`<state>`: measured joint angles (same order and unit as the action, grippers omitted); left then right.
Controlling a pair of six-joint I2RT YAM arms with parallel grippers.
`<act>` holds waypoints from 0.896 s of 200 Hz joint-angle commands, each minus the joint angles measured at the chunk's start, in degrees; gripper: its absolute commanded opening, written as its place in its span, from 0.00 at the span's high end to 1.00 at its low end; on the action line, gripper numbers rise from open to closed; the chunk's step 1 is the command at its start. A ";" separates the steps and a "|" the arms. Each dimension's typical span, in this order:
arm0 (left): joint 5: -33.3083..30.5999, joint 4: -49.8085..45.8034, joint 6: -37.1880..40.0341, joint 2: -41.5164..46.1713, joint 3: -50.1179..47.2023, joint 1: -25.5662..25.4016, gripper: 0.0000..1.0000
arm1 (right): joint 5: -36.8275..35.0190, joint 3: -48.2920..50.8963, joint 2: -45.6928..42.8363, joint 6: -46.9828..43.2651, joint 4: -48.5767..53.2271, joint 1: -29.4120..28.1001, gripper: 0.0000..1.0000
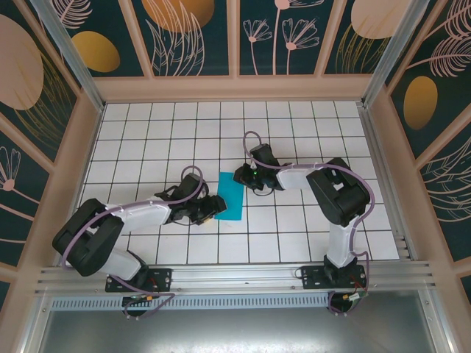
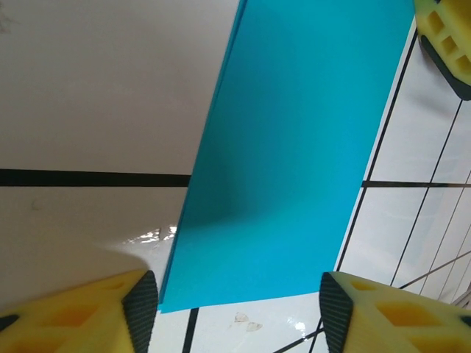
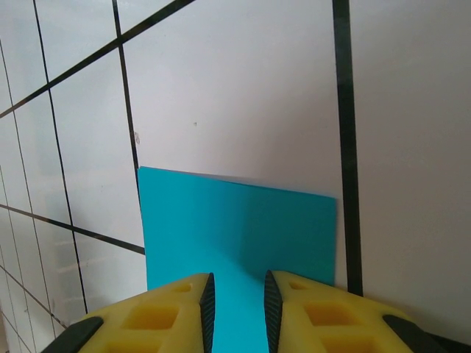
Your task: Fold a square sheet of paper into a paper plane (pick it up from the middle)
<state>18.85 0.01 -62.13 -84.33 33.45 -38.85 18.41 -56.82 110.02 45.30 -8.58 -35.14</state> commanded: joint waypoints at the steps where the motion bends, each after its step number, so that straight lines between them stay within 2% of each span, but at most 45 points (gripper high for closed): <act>1: 0.85 0.72 -1.14 -1.27 1.06 -1.08 0.40 | -3.06 3.54 4.60 -2.00 7.17 0.78 0.71; 63: 1.43 2.00 -1.24 -0.97 1.48 -1.34 0.47 | -2.34 3.48 4.83 -2.59 7.13 1.13 0.73; 139: 1.95 4.06 1.03 -1.73 2.11 -1.26 0.47 | -1.67 3.39 4.67 -2.59 7.26 1.25 0.74; 179: 2.48 5.66 -1.41 -1.37 0.75 -1.23 0.43 | -0.66 2.45 4.19 -2.54 8.20 1.40 0.74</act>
<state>20.56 3.51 -62.26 -85.52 34.41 -39.88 20.08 -56.49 110.06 43.83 -8.88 -34.52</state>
